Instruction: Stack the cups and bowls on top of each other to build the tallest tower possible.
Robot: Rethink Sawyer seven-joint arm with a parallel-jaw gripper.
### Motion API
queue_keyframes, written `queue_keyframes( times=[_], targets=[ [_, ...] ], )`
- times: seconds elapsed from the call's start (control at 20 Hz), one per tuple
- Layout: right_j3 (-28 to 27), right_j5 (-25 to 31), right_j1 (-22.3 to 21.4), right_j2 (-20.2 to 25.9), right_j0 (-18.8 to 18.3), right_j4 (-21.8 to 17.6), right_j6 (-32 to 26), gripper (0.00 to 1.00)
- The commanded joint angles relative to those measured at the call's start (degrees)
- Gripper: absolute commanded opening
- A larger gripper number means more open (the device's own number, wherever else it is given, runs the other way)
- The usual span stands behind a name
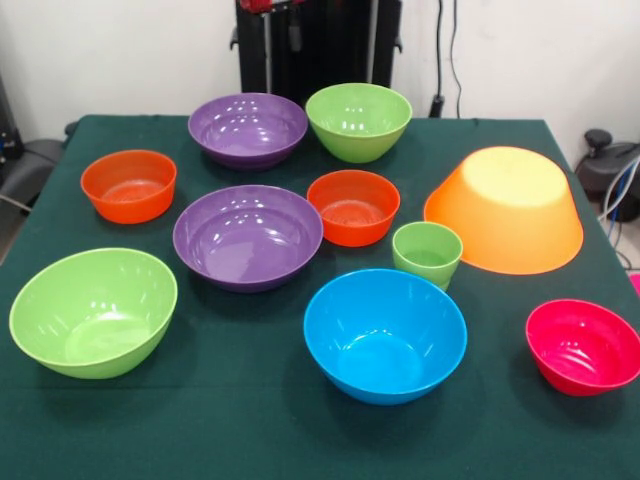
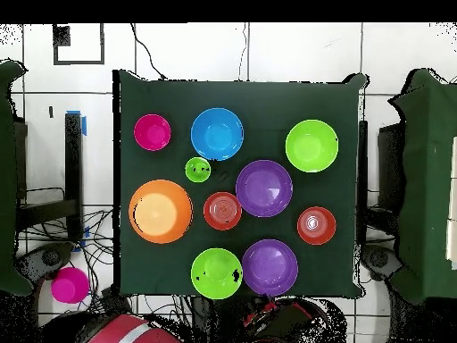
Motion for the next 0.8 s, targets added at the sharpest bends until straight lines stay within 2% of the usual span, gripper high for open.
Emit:
queue_keyframes(
  times=[0.05, 0.3, 0.35, 0.45, 0.6, 0.65, 0.8],
  targets=[
    [3.8, 4.7, -2.4, -0.5, -5.2, 15.3, 5.0, 1.00],
    [3.7, 2.7, -2.0, -0.6, -6.5, 16.6, 2.3, 1.00],
    [3.0, 3.1, -2.8, 0.4, -6.1, 15.6, 3.4, 1.00],
    [1.2, 5.5, -4.7, 4.0, -5.3, 11.3, 9.4, 1.00],
    [-3.3, 10.3, -6.9, 8.4, -2.2, 0.7, 23.5, 1.00],
    [-4.8, 11.1, -6.8, 8.6, -0.7, -2.7, 28.0, 1.00],
    [-8.7, 10.8, -5.8, 7.4, 2.5, -7.2, 34.3, 1.00]
  ],
)
